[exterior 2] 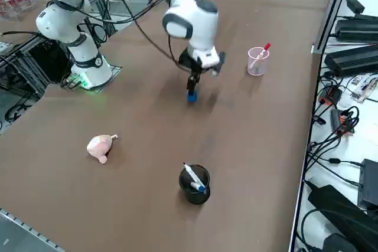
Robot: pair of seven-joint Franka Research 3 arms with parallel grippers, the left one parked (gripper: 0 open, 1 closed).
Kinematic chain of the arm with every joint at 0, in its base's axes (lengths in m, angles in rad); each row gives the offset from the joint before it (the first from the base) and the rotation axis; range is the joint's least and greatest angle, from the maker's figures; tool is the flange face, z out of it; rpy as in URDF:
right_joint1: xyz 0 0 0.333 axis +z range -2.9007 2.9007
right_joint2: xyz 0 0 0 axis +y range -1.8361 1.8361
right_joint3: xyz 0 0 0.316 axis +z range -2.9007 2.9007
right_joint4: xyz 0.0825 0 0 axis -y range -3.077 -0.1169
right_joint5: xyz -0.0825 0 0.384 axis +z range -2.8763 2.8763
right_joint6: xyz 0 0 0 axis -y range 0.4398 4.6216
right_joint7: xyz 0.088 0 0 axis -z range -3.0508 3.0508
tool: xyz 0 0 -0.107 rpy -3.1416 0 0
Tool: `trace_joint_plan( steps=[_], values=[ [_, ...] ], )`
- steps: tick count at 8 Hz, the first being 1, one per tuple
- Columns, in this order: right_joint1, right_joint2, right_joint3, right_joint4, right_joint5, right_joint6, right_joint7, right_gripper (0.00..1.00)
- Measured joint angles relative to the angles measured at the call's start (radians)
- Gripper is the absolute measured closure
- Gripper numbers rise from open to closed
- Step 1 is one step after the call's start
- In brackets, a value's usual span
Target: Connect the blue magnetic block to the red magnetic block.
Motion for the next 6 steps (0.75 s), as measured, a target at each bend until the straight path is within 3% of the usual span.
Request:
trace_joint_plan(
  steps=[3,6],
  values=[
    [0.129,-0.110,0.005,0.021,0.009,-0.092,0.062,0.00],
    [0.276,-0.089,0.008,0.015,0.053,-0.006,0.198,0.01]
  ],
)
